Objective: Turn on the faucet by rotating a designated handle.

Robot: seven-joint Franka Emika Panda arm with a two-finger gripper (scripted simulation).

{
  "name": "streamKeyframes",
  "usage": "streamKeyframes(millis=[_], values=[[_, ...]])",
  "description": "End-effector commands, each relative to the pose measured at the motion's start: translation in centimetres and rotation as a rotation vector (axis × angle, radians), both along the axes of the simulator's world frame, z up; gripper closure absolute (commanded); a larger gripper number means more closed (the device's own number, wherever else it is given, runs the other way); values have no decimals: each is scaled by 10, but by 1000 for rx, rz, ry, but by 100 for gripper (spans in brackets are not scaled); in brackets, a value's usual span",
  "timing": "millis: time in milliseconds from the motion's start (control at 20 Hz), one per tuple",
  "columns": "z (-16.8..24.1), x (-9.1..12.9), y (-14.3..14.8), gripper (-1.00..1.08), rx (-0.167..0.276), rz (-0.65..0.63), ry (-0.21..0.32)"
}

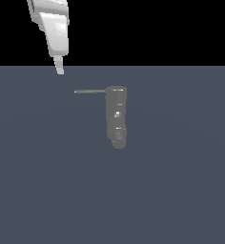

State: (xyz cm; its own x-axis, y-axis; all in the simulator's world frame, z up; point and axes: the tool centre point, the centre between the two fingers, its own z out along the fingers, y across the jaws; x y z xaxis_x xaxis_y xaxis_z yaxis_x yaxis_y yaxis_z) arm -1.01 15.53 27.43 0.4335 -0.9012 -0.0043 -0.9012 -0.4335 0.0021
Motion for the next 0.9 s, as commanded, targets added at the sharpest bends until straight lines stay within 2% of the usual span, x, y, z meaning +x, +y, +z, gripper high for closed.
streamKeyframes(millis=[0, 450, 850], values=[[-10, 15, -2, 108, -1, -57, -1], [-47, 67, -19, 108, -5, -264, -2], [-69, 98, -35, 108, -6, -391, -3]])
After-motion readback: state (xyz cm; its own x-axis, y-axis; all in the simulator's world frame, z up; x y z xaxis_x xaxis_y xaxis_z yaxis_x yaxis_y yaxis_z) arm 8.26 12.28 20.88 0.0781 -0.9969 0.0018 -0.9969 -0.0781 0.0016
